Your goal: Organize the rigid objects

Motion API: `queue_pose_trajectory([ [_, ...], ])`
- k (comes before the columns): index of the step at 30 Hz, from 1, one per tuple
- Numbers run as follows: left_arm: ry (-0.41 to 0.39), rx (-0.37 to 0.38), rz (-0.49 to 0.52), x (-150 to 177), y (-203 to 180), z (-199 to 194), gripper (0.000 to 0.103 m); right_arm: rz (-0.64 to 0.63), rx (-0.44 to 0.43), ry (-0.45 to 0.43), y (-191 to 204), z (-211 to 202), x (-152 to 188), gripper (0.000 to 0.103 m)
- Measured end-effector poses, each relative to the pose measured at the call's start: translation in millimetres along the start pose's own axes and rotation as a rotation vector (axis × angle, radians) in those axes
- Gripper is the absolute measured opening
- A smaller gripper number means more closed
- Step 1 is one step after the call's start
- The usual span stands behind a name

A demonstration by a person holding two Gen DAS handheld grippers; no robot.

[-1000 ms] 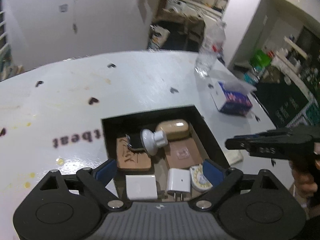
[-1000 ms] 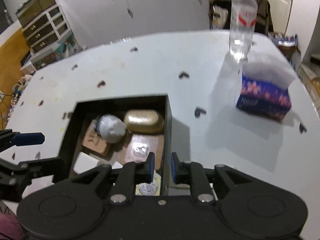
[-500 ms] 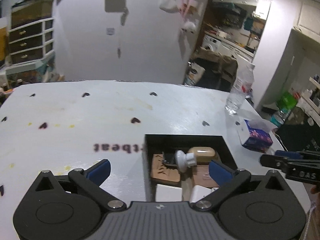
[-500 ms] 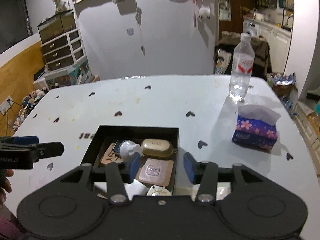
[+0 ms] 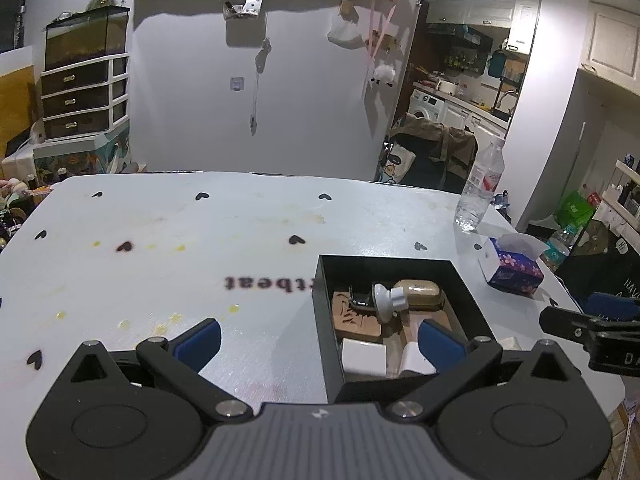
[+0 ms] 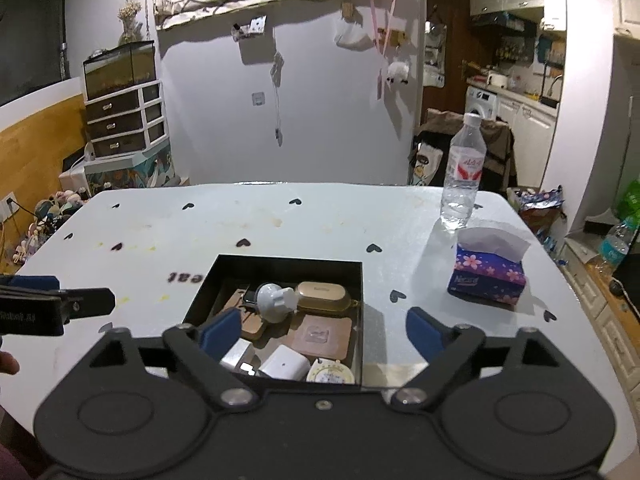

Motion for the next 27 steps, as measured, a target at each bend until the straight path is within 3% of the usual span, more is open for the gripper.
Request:
queue_pose_trajectory([
  [3,-0.009,-0.001,0.015,9,0,-9,0.103,-0.004,0.019,-0.017,2,-9,8,0.100],
  [14,-0.025,0.003,0.045,27,5,-25,0.103,0.023,0.076,-0.024,0,-25,33,0.102],
  [27,-0.022,-0.009,0.048,40,-3,-26,0.103,0.010,0.055,-0.033,-3,-32,40,0.102],
])
Point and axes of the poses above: each gripper's, at about its wrist camera, not at the fingertips, and z roughly the way its jaws point, y to its left, x to its underside, the point moved 4 cm from there along z, roughly the way its jaws point, and after that the axes turned 7 degrees about y, right-handed, at the moved point
